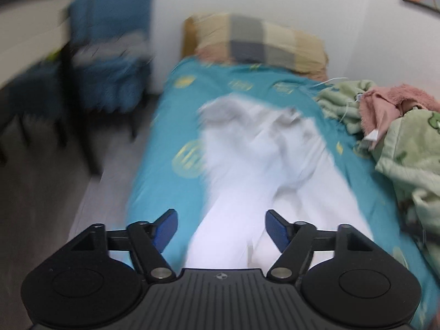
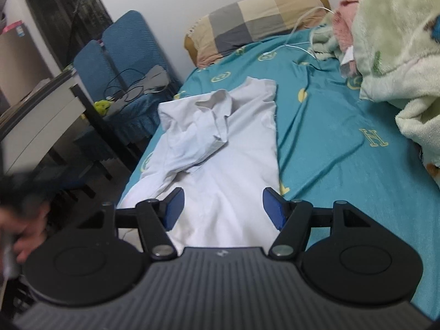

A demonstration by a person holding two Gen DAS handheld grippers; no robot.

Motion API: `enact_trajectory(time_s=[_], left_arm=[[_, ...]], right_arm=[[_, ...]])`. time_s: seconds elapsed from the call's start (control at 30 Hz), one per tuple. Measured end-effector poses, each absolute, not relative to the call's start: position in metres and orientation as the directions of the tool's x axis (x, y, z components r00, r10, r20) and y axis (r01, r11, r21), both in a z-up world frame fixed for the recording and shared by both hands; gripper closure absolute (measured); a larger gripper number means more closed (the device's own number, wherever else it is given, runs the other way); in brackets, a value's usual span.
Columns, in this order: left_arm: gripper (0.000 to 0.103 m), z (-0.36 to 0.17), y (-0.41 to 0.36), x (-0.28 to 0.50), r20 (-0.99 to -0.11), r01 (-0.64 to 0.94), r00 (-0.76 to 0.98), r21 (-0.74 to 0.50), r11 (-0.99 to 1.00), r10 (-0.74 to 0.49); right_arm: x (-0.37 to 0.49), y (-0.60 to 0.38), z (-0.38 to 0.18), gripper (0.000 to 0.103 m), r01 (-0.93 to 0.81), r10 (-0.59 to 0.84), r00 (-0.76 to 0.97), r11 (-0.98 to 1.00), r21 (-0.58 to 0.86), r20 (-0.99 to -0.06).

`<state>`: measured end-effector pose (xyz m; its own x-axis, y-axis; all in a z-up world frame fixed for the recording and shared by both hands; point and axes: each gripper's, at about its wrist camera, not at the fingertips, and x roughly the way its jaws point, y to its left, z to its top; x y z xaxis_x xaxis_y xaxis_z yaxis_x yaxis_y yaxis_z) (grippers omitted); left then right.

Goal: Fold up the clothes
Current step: 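Grasp the shirt hem with the left gripper and pull it straight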

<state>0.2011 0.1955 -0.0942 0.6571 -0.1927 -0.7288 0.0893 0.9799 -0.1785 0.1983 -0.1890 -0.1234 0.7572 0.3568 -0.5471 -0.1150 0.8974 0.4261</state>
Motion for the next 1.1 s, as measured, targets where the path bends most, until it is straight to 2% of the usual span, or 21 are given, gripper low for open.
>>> enact_trajectory(time_s=[0.1,0.23,0.4,0.53,0.6,0.7,0.8,0.83,0.87,1.03,1.1], left_arm=[[0.027,-0.115,0.264,0.14,-0.78,0.0,0.594,-0.242,0.97,-0.194],[0.027,-0.144,0.319,0.085,-0.813,-0.011,0.536,-0.275,0.961,-0.226],[0.027,-0.182,0.35,0.051,-0.812,-0.019,0.491,-0.371,0.929,-0.314],[0.028,-0.2,0.345,0.037,-0.775,0.041,0.478,-0.45,0.892,-0.414],[0.033,-0.206,0.337,0.034,-0.764,0.074,0.462,-0.472,0.878,-0.45],[0.052,-0.206,0.326,0.03,-0.765,0.114,0.452,-0.461,0.88,-0.459],[0.079,-0.2,0.311,0.03,-0.784,0.17,0.439,-0.407,0.898,-0.439],[0.093,-0.196,0.305,0.031,-0.793,0.191,0.436,-0.381,0.905,-0.426],[0.099,-0.188,0.299,0.032,-0.803,0.211,0.435,-0.349,0.913,-0.408],[0.101,-0.133,0.256,0.03,-0.846,0.357,0.439,-0.145,0.923,-0.302],[0.101,-0.106,0.234,0.027,-0.853,0.397,0.433,-0.112,0.911,-0.293]], right_arm=[[0.185,-0.185,-0.116,0.037,-0.134,0.366,0.757,0.898,0.42,-0.542],[0.167,-0.177,-0.107,0.037,-0.138,0.352,0.757,0.91,0.391,-0.551],[0.153,-0.165,-0.105,0.037,-0.15,0.363,0.736,0.911,0.385,-0.571],[0.148,-0.153,-0.109,0.037,-0.158,0.367,0.718,0.914,0.374,-0.591],[0.149,-0.147,-0.111,0.037,-0.161,0.357,0.715,0.921,0.355,-0.601],[0.15,-0.141,-0.113,0.037,-0.161,0.35,0.713,0.925,0.345,-0.608],[0.151,-0.139,-0.115,0.037,-0.161,0.353,0.709,0.924,0.347,-0.61],[0.151,-0.138,-0.115,0.037,-0.163,0.355,0.708,0.923,0.348,-0.61],[0.151,-0.138,-0.115,0.037,-0.165,0.356,0.708,0.923,0.348,-0.61],[0.151,-0.141,-0.115,0.037,-0.17,0.372,0.707,0.915,0.366,-0.601],[0.151,-0.144,-0.116,0.037,-0.17,0.382,0.706,0.909,0.38,-0.597]])
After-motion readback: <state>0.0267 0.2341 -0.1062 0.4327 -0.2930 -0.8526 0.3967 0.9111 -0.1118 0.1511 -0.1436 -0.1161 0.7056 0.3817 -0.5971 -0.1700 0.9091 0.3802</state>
